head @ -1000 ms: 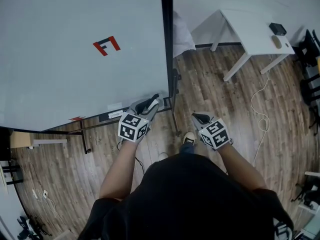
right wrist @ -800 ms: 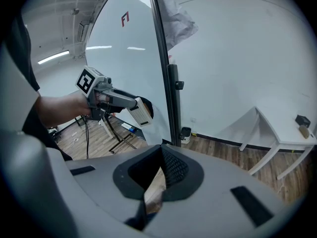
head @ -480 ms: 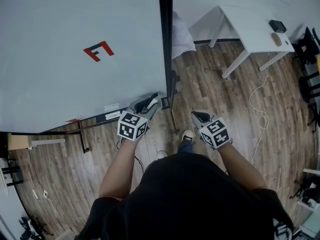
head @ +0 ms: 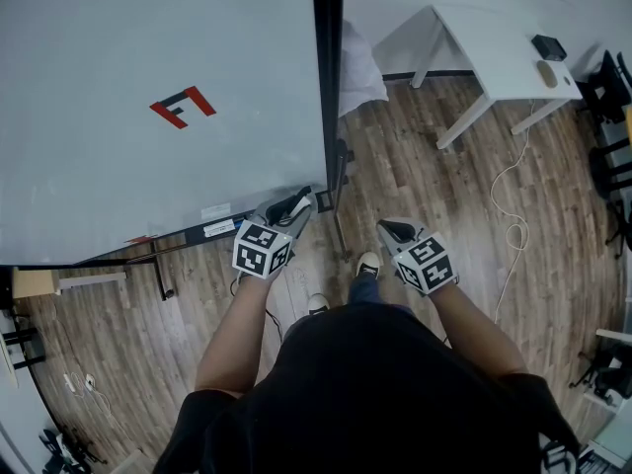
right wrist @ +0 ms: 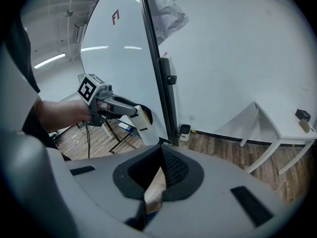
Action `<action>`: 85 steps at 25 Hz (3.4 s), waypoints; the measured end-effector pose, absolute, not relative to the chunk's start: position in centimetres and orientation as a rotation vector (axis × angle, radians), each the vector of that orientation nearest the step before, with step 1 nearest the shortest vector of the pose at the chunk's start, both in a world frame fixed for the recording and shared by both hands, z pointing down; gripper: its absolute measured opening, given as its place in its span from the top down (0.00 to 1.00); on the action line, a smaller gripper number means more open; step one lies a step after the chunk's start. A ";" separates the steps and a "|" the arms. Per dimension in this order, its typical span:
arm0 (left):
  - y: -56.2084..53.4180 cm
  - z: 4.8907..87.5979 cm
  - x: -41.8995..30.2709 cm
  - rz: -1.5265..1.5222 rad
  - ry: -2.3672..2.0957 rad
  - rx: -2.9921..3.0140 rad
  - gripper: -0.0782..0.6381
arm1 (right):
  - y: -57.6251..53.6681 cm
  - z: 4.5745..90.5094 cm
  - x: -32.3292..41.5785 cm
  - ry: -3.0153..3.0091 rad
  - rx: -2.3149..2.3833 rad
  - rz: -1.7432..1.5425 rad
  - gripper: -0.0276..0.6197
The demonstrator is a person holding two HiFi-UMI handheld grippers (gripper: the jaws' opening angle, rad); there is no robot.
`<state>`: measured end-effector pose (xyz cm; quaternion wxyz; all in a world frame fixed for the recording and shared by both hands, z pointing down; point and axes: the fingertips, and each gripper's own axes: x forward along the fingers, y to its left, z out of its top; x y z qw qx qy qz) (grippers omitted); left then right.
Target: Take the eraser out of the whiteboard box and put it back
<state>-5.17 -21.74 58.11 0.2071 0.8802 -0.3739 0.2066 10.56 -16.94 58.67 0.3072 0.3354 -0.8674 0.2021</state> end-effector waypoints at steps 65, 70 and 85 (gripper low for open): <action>-23.2 63.5 -5.1 0.657 -1.023 2.401 0.66 | -17.0 59.6 11.6 -2.269 0.888 0.562 0.97; -22.7 61.9 -5.6 0.645 -1.045 2.421 0.66 | -16.8 58.6 11.4 -2.283 0.900 0.547 0.97; -20.7 57.1 -8.5 0.574 -1.149 2.481 0.66 | -15.7 56.5 9.5 -2.329 0.901 0.492 0.97</action>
